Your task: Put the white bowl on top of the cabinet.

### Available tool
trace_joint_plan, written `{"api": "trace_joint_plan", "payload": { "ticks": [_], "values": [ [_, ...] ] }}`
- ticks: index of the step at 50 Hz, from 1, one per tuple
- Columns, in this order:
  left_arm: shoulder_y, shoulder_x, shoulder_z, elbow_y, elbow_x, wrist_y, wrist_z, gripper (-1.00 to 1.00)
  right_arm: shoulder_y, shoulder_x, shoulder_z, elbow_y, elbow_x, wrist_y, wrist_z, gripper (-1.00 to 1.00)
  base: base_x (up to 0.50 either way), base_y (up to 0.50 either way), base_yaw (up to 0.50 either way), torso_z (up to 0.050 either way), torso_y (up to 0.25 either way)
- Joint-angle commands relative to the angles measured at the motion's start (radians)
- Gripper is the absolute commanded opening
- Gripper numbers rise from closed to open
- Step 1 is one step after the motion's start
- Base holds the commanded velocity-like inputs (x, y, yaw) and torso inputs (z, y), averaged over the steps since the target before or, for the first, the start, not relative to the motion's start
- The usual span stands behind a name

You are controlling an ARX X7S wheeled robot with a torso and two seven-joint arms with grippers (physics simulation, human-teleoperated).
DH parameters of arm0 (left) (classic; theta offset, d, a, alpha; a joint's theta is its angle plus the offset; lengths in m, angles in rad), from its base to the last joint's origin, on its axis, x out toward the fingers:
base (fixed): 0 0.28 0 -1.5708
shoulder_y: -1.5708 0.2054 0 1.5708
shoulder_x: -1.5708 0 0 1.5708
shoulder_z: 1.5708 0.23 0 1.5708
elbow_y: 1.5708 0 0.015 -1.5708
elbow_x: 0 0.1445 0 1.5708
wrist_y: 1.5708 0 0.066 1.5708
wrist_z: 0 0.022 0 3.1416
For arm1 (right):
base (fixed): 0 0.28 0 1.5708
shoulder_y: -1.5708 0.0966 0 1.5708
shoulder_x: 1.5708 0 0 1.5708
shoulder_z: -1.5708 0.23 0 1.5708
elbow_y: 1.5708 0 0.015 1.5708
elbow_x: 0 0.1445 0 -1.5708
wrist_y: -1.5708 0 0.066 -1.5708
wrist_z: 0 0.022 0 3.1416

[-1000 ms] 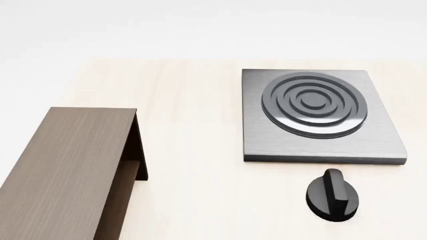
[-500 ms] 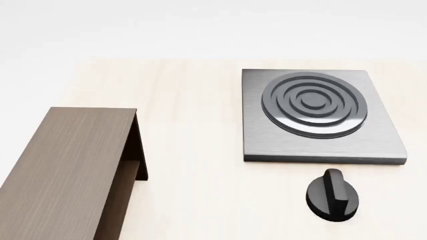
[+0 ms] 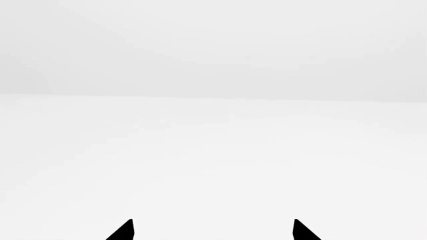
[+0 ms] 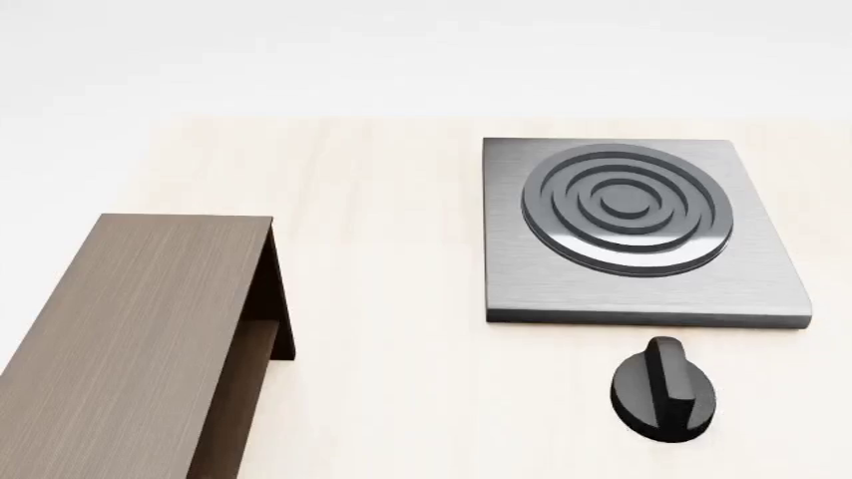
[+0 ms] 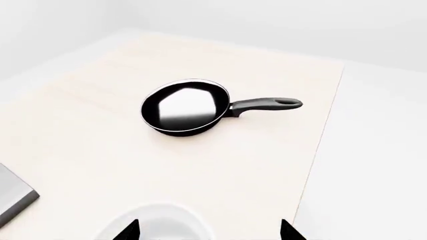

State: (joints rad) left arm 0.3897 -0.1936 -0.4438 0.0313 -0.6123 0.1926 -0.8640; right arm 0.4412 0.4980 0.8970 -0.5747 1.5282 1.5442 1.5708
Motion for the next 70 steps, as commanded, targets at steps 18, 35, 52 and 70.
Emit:
{"api": "trace_joint_plan", "payload": {
  "ticks": [18,35,52,70],
  "values": [
    [0.001,0.015,-0.012,-0.009,0.01,0.016,0.026,1.0,0.019,-0.025,-0.11,0.13,-0.199,-0.111,-0.119,1.0,0.0,0.0,0.0,0.0,0.0],
    [0.002,0.013,-0.007,-0.011,0.011,0.019,0.021,1.0,0.011,-0.034,-0.143,0.216,-0.275,-0.179,-0.171,1.0,0.0,0.0,0.0,0.0,0.0],
    [0.002,0.009,-0.003,-0.012,0.011,0.02,0.016,1.0,-0.008,-0.033,-0.142,0.263,-0.32,-0.251,-0.245,1.0,0.0,0.0,0.0,0.0,0.0],
    [0.001,0.007,0.002,-0.015,0.01,0.023,0.014,1.0,-0.011,-0.071,-0.059,0.338,-0.268,-0.298,-0.293,1.0,0.0,0.0,0.0,0.0,0.0]
  ]
}}
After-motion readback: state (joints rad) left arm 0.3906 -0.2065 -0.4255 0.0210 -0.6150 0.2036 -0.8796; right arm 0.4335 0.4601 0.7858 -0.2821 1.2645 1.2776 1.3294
